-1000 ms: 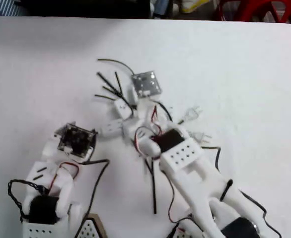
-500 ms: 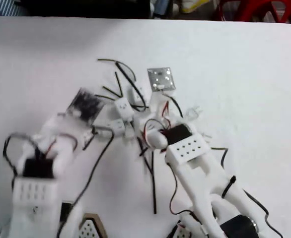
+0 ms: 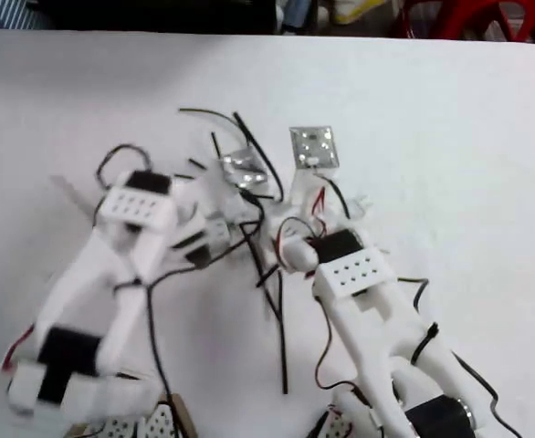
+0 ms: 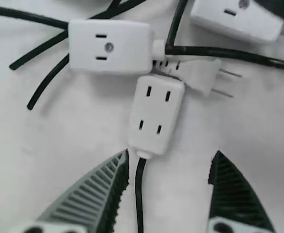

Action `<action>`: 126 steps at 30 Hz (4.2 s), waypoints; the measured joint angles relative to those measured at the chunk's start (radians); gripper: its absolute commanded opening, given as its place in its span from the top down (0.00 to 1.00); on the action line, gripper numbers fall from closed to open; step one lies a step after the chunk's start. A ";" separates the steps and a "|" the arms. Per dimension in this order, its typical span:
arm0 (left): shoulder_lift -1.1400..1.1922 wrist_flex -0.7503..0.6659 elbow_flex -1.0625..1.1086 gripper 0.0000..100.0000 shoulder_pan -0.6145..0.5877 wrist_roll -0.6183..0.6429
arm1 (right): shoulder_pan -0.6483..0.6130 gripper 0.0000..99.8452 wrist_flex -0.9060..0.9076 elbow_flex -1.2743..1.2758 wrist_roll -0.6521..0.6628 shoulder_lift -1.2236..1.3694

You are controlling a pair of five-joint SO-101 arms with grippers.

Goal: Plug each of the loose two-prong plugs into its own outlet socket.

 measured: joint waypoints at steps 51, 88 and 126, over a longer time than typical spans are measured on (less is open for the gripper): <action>-0.359 0.147 0.097 0.76 -0.381 0.377 | -0.161 0.98 -0.017 -0.046 0.215 0.002; -0.853 -0.227 0.798 0.76 -0.486 0.522 | -0.213 0.98 -0.351 -0.238 0.480 0.489; -0.853 -0.227 0.798 0.76 -0.486 0.522 | -0.203 0.98 -0.060 -0.430 0.473 0.675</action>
